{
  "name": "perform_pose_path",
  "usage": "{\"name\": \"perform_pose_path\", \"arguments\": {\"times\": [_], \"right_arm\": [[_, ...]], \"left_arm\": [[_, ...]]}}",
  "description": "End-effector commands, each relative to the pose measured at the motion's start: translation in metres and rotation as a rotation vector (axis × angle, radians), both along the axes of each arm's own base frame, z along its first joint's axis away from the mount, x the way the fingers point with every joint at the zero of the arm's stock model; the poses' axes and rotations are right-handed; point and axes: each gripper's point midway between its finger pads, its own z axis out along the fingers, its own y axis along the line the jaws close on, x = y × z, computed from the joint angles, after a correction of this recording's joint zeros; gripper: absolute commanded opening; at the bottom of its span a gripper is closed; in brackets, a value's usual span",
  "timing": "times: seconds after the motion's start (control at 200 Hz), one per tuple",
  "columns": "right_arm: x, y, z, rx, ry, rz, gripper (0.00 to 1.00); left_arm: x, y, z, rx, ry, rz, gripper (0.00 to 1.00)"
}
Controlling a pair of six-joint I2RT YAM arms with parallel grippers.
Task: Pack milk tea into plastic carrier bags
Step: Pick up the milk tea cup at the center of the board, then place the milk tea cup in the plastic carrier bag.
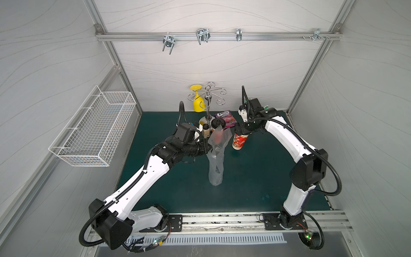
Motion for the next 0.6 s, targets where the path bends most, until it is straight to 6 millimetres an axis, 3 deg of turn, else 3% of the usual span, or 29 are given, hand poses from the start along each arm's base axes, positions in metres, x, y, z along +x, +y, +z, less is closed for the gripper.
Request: {"name": "perform_pose_path", "arguments": {"times": [0.0,0.21,0.34,0.49,0.595], "right_arm": [[-0.052,-0.001,0.037,-0.001,0.021,0.045,0.83],[-0.1,-0.007,0.1,0.037,-0.073,0.053,0.83],[-0.12,-0.003,0.148,0.066,-0.19,0.087,0.82],[-0.142,0.013,0.195,0.148,-0.295,0.155,0.81],[-0.153,0.031,0.212,0.202,-0.34,0.219,0.8]], "left_arm": [[0.004,-0.002,0.013,-0.05,-0.032,0.003,0.0],[0.006,-0.004,0.015,-0.07,-0.037,-0.003,0.0],[0.005,-0.007,0.016,-0.091,-0.038,-0.015,0.0],[0.004,-0.01,0.015,-0.103,-0.031,-0.023,0.0],[0.004,-0.011,0.015,-0.115,-0.032,-0.024,0.0]]}}
